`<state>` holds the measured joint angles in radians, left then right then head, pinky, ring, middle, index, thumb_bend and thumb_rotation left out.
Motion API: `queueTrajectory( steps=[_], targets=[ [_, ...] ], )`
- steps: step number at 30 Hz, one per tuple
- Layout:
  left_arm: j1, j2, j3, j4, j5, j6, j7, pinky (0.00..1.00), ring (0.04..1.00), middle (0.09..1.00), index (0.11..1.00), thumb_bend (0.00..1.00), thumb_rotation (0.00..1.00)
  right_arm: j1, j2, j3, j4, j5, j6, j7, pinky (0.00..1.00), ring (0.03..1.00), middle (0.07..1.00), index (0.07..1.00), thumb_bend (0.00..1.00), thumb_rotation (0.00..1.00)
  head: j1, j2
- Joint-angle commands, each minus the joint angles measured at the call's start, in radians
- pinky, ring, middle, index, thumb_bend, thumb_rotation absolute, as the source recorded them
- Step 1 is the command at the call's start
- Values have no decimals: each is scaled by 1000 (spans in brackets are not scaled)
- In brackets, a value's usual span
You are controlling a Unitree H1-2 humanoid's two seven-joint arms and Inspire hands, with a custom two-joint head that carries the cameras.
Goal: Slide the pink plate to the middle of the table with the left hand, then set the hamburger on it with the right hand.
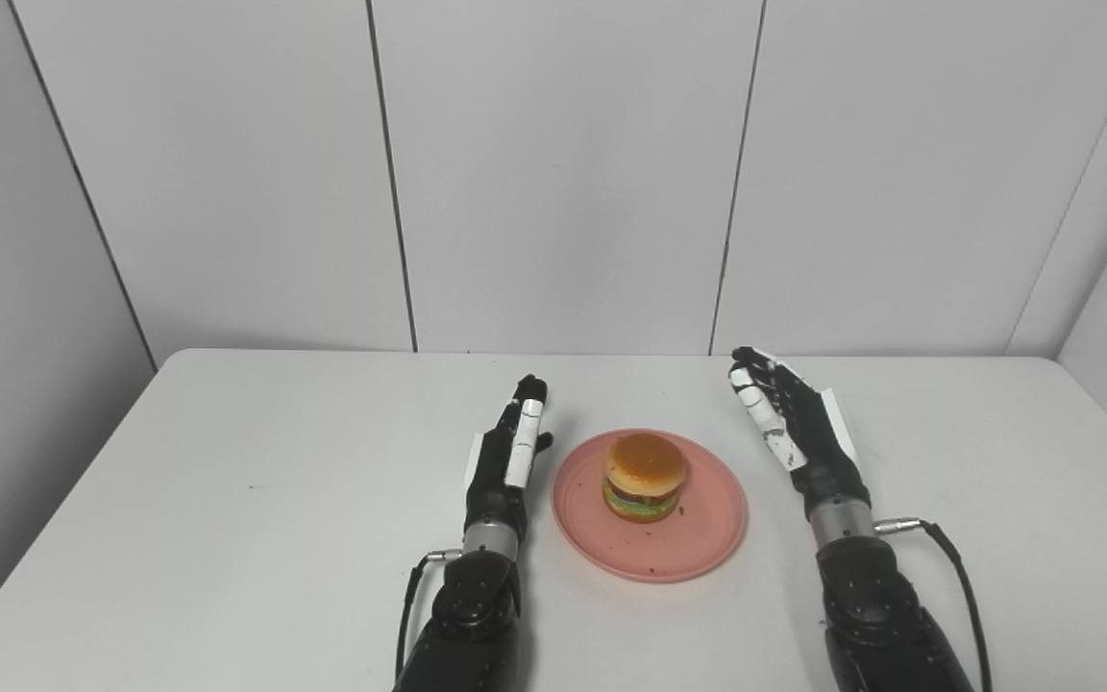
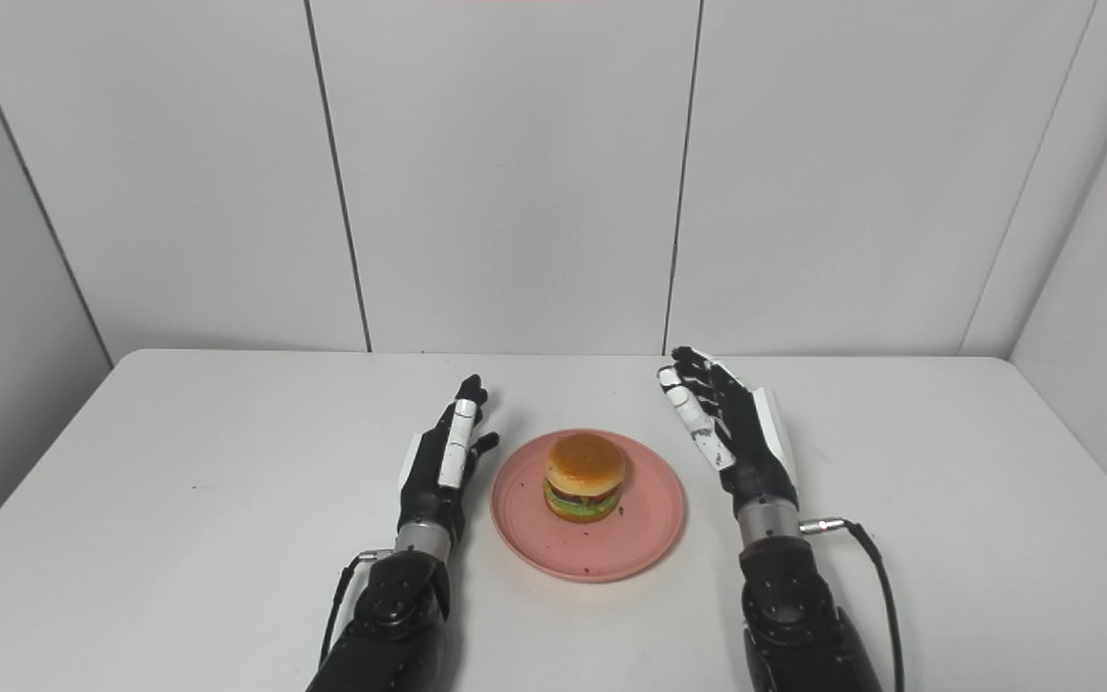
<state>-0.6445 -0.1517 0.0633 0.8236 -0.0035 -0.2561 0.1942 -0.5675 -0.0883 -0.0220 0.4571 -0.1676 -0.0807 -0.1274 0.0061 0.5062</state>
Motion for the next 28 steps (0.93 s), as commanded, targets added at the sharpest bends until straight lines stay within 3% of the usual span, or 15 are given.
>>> queueTrajectory(
  steps=[1,5,12,19,28],
  targets=[
    [-22,12,-9,18,38,-57,53,1000,1000,980,945,861,965,-37,20,-37,-9,75,15,14,796,804,833,812,802,1000,1,2],
    [-27,17,-7,49,43,-99,63,1000,1000,995,964,825,965,-42,31,-54,47,111,17,9,797,806,833,820,814,1000,6,0],
    [-24,33,-12,74,39,-103,57,1000,1000,1000,982,804,954,-37,31,-27,120,95,-18,11,802,819,842,801,732,1000,4,1],
    [-32,47,-9,94,10,-68,6,1000,1000,1000,983,893,943,-31,34,-22,147,113,-24,28,813,834,857,814,736,1000,-4,3],
    [-36,49,-9,103,7,-60,3,996,1000,999,973,914,943,-26,29,-9,149,107,-6,20,818,857,878,830,722,1000,-7,6]
  ],
)
